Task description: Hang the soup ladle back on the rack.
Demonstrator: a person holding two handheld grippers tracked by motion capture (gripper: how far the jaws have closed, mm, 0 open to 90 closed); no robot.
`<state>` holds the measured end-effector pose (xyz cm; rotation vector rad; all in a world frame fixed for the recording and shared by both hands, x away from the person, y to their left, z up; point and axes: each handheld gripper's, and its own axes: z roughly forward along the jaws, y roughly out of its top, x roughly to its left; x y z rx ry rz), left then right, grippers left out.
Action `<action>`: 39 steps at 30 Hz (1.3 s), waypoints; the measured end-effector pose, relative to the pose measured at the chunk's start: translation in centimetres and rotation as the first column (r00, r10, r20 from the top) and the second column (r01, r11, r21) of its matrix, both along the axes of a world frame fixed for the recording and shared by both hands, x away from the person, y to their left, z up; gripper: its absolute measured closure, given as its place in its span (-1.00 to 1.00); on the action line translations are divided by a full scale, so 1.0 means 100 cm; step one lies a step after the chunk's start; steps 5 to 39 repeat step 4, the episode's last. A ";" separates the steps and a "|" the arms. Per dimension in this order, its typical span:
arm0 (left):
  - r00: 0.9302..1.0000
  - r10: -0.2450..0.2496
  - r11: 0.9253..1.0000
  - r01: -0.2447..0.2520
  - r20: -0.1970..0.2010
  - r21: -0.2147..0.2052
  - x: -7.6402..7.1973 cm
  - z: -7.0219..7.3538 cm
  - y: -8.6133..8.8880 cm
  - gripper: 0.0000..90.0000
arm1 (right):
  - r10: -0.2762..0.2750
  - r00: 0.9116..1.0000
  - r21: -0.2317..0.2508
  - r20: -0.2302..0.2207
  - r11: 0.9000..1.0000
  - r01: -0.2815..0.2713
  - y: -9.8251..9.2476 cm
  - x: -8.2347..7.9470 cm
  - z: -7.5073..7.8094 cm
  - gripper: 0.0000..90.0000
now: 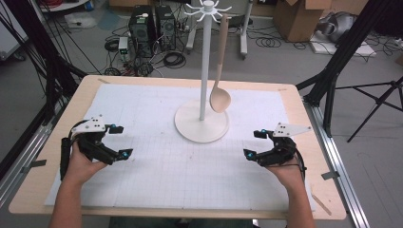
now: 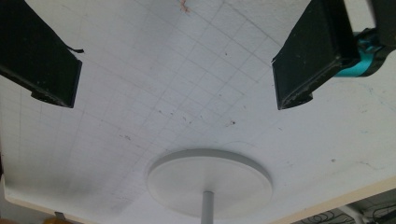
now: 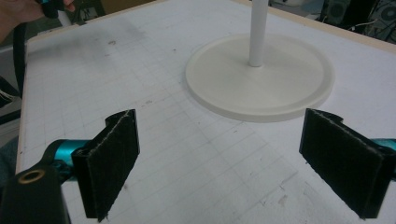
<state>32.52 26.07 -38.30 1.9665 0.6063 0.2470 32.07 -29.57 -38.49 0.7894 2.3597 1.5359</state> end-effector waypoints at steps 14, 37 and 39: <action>1.000 0.001 1.000 -0.001 0.001 0.003 0.000 0.000 0.000 -0.96 | -0.001 1.000 0.003 -0.002 1.000 0.001 -0.001 -0.001 0.000 -0.76; 1.000 0.001 1.000 -0.001 0.001 0.003 0.000 0.000 0.000 -0.96 | -0.001 1.000 0.003 -0.002 1.000 0.001 -0.001 -0.001 0.000 -0.76; 1.000 0.001 1.000 -0.001 0.001 0.003 0.000 0.000 0.000 -0.96 | -0.001 1.000 0.003 -0.002 1.000 0.001 -0.001 -0.001 0.000 -0.76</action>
